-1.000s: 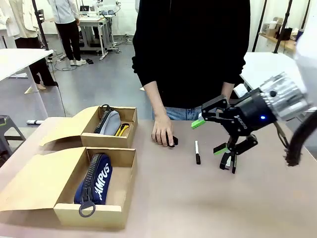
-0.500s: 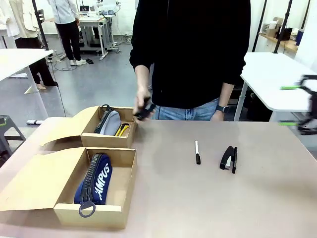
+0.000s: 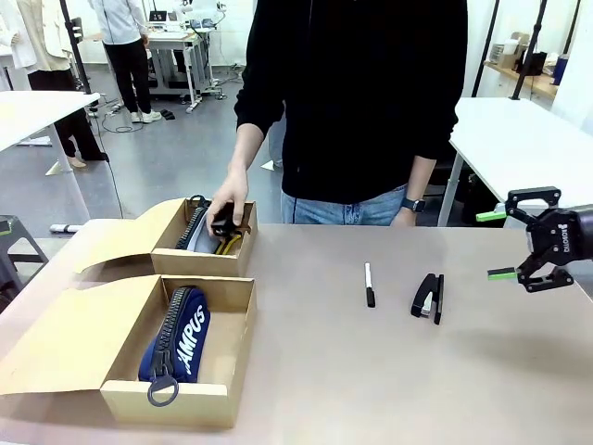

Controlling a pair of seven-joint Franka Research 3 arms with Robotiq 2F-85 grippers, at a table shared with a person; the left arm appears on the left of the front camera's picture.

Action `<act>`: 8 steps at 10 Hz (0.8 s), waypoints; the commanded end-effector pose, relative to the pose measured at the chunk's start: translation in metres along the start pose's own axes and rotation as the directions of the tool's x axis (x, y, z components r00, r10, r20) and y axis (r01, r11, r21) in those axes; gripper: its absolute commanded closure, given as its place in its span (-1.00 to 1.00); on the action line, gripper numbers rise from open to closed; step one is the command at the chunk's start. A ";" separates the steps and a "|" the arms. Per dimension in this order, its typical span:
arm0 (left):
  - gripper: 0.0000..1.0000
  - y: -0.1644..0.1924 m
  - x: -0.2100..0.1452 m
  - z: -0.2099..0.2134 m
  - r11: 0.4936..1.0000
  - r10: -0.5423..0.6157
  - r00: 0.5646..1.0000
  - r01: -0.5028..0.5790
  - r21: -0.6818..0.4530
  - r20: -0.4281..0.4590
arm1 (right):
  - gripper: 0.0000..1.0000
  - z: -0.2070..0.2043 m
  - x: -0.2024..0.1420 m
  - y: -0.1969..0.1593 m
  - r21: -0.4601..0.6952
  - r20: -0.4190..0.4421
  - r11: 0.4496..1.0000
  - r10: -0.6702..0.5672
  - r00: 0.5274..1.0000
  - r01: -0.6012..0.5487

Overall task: Place items inside the box.
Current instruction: Pick up a Pencil pouch or Stapler and place it inside the Mailer Box closest to the robot.

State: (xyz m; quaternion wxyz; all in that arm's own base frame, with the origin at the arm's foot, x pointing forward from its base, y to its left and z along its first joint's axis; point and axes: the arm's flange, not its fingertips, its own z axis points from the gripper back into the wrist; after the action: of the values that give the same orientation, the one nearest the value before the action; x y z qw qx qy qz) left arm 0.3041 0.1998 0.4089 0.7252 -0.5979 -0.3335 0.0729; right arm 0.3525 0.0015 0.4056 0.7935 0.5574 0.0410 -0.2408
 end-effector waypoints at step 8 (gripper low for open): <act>-1.00 -0.001 -0.001 -0.001 1.000 -0.019 1.000 0.020 -0.020 0.015 | -1.00 0.046 0.014 -0.028 0.073 0.041 0.997 -0.013 0.999 0.010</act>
State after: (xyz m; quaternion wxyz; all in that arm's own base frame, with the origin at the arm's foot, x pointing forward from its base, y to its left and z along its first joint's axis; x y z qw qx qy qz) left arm 0.3040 0.1998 0.4090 0.7252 -0.5979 -0.3336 0.0728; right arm 0.3440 -0.0534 0.3911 0.7743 0.5784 0.0163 -0.2563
